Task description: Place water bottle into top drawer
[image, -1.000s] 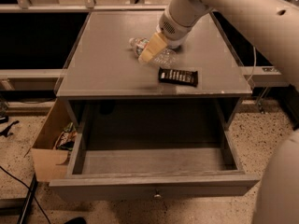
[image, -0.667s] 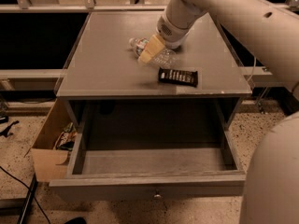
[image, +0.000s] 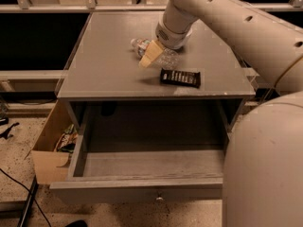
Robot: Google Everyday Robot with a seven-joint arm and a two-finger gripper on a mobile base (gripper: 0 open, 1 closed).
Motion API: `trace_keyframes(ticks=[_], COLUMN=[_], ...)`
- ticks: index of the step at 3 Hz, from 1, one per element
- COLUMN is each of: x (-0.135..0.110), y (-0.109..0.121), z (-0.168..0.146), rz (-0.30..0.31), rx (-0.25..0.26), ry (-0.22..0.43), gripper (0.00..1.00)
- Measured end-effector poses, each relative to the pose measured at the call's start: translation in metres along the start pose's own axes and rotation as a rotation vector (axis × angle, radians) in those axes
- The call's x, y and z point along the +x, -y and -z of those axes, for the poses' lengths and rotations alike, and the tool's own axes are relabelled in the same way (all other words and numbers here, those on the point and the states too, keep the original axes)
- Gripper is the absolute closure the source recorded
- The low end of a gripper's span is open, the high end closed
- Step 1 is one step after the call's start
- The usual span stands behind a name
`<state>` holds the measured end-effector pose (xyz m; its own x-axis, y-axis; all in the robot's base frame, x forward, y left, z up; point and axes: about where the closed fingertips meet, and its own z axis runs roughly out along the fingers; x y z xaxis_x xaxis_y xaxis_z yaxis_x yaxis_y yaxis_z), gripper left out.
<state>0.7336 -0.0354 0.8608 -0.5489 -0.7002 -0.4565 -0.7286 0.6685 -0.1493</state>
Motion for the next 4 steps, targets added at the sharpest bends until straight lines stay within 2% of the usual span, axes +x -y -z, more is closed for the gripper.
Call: trace_keyframes(ticks=[2,3,4], x=[0.0056,0.0058,0.0058], y=[0.0025,0.0025,0.0025], z=[-0.0208,-0.0217,-0.0217], rz=[-0.026,-0.027,-0.027], rx=[-0.007,-0.007,-0.007], ry=[-0.056,-0.059,-0.059], gripper=[0.0,0.15,0.45])
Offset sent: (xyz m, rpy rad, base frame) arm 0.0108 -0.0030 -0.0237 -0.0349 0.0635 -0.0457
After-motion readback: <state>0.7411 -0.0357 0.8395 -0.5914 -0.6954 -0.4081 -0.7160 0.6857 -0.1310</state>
